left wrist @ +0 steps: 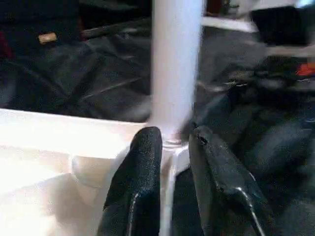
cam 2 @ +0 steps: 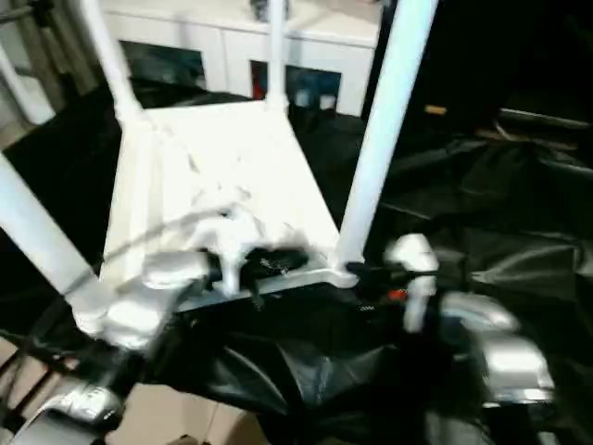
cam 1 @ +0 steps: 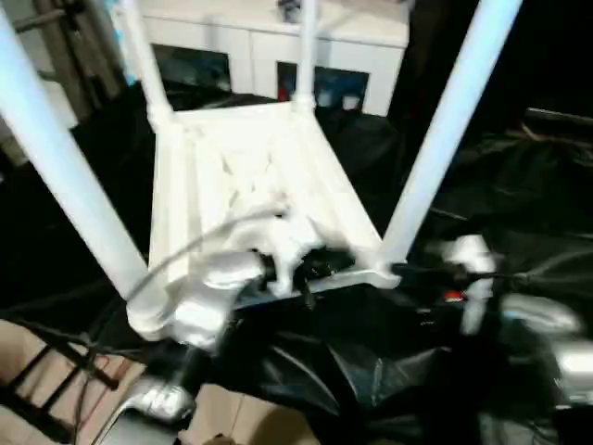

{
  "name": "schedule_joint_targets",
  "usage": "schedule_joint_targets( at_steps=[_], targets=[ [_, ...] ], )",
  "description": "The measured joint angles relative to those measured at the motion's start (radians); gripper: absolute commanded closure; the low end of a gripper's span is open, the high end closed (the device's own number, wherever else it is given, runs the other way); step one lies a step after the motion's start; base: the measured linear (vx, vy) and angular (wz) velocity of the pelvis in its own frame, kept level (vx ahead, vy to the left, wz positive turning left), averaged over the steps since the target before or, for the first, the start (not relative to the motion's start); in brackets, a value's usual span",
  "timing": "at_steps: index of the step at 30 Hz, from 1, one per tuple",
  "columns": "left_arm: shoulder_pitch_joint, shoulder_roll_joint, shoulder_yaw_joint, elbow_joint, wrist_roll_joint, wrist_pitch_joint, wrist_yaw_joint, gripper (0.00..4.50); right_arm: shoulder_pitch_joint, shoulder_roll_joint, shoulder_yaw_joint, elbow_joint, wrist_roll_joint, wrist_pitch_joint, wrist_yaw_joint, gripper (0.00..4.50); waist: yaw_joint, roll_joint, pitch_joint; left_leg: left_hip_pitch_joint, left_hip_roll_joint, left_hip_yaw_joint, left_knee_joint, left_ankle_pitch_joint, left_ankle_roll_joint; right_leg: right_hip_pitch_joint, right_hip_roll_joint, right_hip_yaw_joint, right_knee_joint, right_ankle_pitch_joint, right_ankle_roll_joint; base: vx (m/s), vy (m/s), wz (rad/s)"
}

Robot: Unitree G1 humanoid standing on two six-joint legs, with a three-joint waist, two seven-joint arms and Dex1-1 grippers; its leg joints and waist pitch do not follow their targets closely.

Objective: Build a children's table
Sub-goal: Rotate table base

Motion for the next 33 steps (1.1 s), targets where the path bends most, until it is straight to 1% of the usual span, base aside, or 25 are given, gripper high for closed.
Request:
schedule_joint_targets(
  at_steps=[1,2,3,4,5,7,8,9,12,13,14,15,17,18,19,21,24,26,27,29,33],
  targets=[
    [0.016,0.005,-0.002,-0.022,-0.002,0.016,-0.001,2.97,-0.006,0.007,0.008,0.004,-0.005,-0.002,-0.01,1.24,0.003,-0.001,0.001,0.001,0.0,-0.001,0.0,0.0,0.0,-0.001,0.0,0.0,0.0,0.0,0.001,0.0,0.0,0.0],
    [0.047,0.019,-0.001,-0.063,-0.011,0.041,-0.001,2.97,-0.025,0.022,0.017,0.023,-0.018,-0.009,-0.027,1.24,0.002,-0.003,0.001,0.001,0.0,0.0,0.0,0.0,0.0,-0.001,0.0,0.0,0.0,0.0,0.001,0.0,0.0,0.0],
    [0.087,0.037,-0.006,-0.114,-0.02,0.069,-0.005,2.86,-0.042,0.043,0.023,0.05,-0.032,-0.021,-0.052,1.24,0.001,-0.007,0.002,0.0,0.0,0.0,0.0,0.0,0.0,-0.001,0.0,0.0,0.001,0.0,0.0,0.0,0.0,0.0],
    [0.106,0.041,-0.007,-0.133,-0.023,0.082,-0.007,2.69,-0.045,0.05,0.024,0.062,-0.039,-0.028,-0.067,1.24,0.004,-0.009,0.002,0.002,0.0,-0.001,0.0,0.0,0.0,-0.001,0.0,0.0,0.001,0.0,0.001,0.0,0.0,0.0],
    [0.12,0.046,-0.006,-0.15,-0.027,0.098,-0.006,2.69,-0.054,0.055,0.026,0.08,-0.042,-0.033,-0.078,1.24,0.006,-0.012,0.002,0.001,0.0,0.0,0.001,0.001,-0.001,-0.001,0.0,0.0,0.001,0.0,0.0,0.0,0.0,0.0],
    [0.182,0.072,-0.006,-0.239,-0.038,0.142,-0.003,2.51,-0.104,0.095,0.027,0.153,-0.068,-0.047,-0.137,1.24,0.004,-0.018,0.001,0.002,0.0,0.0,0.001,0.001,-0.001,0.0,0.0,0.002,0.001,0.0,0.0,0.0,0.0,0.0],
    [0.205,0.076,-0.008,-0.269,-0.044,0.163,0.001,2.38,-0.123,0.104,0.024,0.181,-0.078,-0.056,-0.17,1.24,0.004,-0.02,0.002,0.001,0.0,0.001,0.002,0.001,-0.001,0.0,0.0,0.002,0.001,0.0,0.0,0.0,0.0,0.0],
    [0.229,0.077,-0.01,-0.3,-0.052,0.181,0.006,2.38,-0.143,0.113,0.022,0.21,-0.087,-0.067,-0.201,1.24,0.004,-0.022,0.002,0.002,0.0,0.001,0.002,0.001,-0.001,0.0,0.0,0.003,0.001,0.0,0.0,0.0,0.0,0.0],
    [0.321,0.088,-0.026,-0.408,-0.071,0.233,0.039,2.09,-0.22,0.161,0.005,0.321,-0.114,-0.094,-0.312,1.24,0.004,-0.031,0.004,0.002,0.0,0.001,0.002,0.001,-0.001,0.0,0.0,0.004,0.001,0.0,0.0,0.0,0.0,0.0],
    [0.346,0.091,-0.027,-0.428,-0.071,0.245,0.047,2.09,-0.245,0.176,0.003,0.358,-0.119,-0.102,-0.347,1.24,0.003,-0.033,0.004,0.002,0.0,0.001,0.002,0.001,-0.001,0.0,0.0,0.005,0.002,0.0,0.0,0.0,0.0,0.0],
    [0.366,0.091,-0.03,-0.444,-0.071,0.254,0.052,1.92,-0.264,0.186,-0.003,0.39,-0.123,-0.113,-0.377,1.24,0.004,-0.035,0.004,0.002,0.0,0.001,0.002,0.001,-0.001,0.0,0.001,0.005,0.002,0.0,0.0,0.0,0.0,0.0],
    [0.386,0.093,-0.03,-0.459,-0.075,0.264,0.059,1.92,-0.283,0.195,-0.008,0.419,-0.135,-0.124,-0.409,1.24,0.005,-0.037,0.004,0.002,0.0,0.001,0.002,0.001,-0.001,0.0,0.001,0.005,0.002,0.0,0.0,0.0,0.0,0.0],
    [0.402,0.108,-0.026,-0.48,-0.089,0.28,0.06,1.81,-0.318,0.206,-0.011,0.476,-0.149,-0.145,-0.456,1.24,0.005,-0.039,0.003,0.002,0.0,0.001,0.002,0.001,-0.002,0.001,0.001,0.005,0.002,0.0,0.0,0.0,0.0,0.0],
    [0.419,0.127,-0.018,-0.504,-0.103,0.297,0.058,1.59,-0.355,0.222,-0.015,0.536,-0.162,-0.166,-0.502,1.24,0.002,-0.042,0.002,0.003,0.0,0.002,0.002,0.001,-0.002,0.001,0.001,0.006,0.003,0.0,0.0,0.0,0.0,0.0],
    [0.427,0.141,-0.015,-0.52,-0.113,0.311,0.058,1.59,-0.379,0.229,-0.015,0.577,-0.174,-0.185,-0.535,1.24,0.001,-0.044,0.002,0.004,0.0,0.002,0.002,0.001,-0.002,0.001,0.001,0.007,0.003,0.0,0.0,0.0,0.0,0.0],
    [0.445,0.167,-0.003,-0.55,-0.13,0.339,0.058,1.45,-0.426,0.238,-0.017,0.658,-0.194,-0.216,-0.598,1.24,-0.001,-0.046,0.001,0.004,0.0,0.002,0.003,0.002,-0.002,0.001,0.001,0.007,0.004,0.0,0.0,0.0,0.0,0.0],
    [0.465,0.195,0.012,-0.576,-0.153,0.365,0.051,1.1,-0.464,0.248,-0.018,0.731,-0.215,-0.249,-0.643,1.24,-0.002,-0.052,0.0,0.004,-0.001,0.003,0.004,0.002,-0.002,0.001,0.001,0.008,0.006,0.0,0.0,0.0,0.0,0.0],
    [0.472,0.218,0.023,-0.588,-0.169,0.374,0.034,1.07,-0.481,0.255,-0.02,0.765,-0.217,-0.264,-0.662,1.24,-0.006,-0.055,-0.002,0.004,0.0,0.002,0.004,0.002,-0.002,0.001,0.001,0.008,0.007,0.0,0.0,0.0,0.0,0.0],
    [0.487,0.244,0.037,-0.602,-0.189,0.383,0.017,1.03,-0.503,0.267,-0.026,0.803,-0.217,-0.273,-0.678,1.24,-0.011,-0.057,-0.002,0.005,0.0,0.002,0.005,0.002,-0.003,0.0,0.002,0.009,0.008,0.0,0.0,0.0,0.0,0.0],
    [0.51,0.306,0.053,-0.618,-0.218,0.405,-0.015,0.78,-0.534,0.269,-0.029,0.854,-0.225,-0.29,-0.702,1.24,-0.022,-0.058,-0.003,0.005,0.0,0.002,0.006,0.002,-0.003,0.0,0.002,0.009,0.01,0.0,0.001,0.0,0.0,0.0],
    [0.559,0.406,0.111,-0.635,-0.27,0.44,-0.087,0.41,-0.557,0.269,-0.037,0.913,-0.234,-0.327,-0.721,1.24,-0.023,-0.061,-0.003,0.004,-0.001,0.001,0.01,0.001,-0.003,0.0,0.002,0.012,0.014,-0.002,0.003,0.0,0.0,0.0]
  ],
)
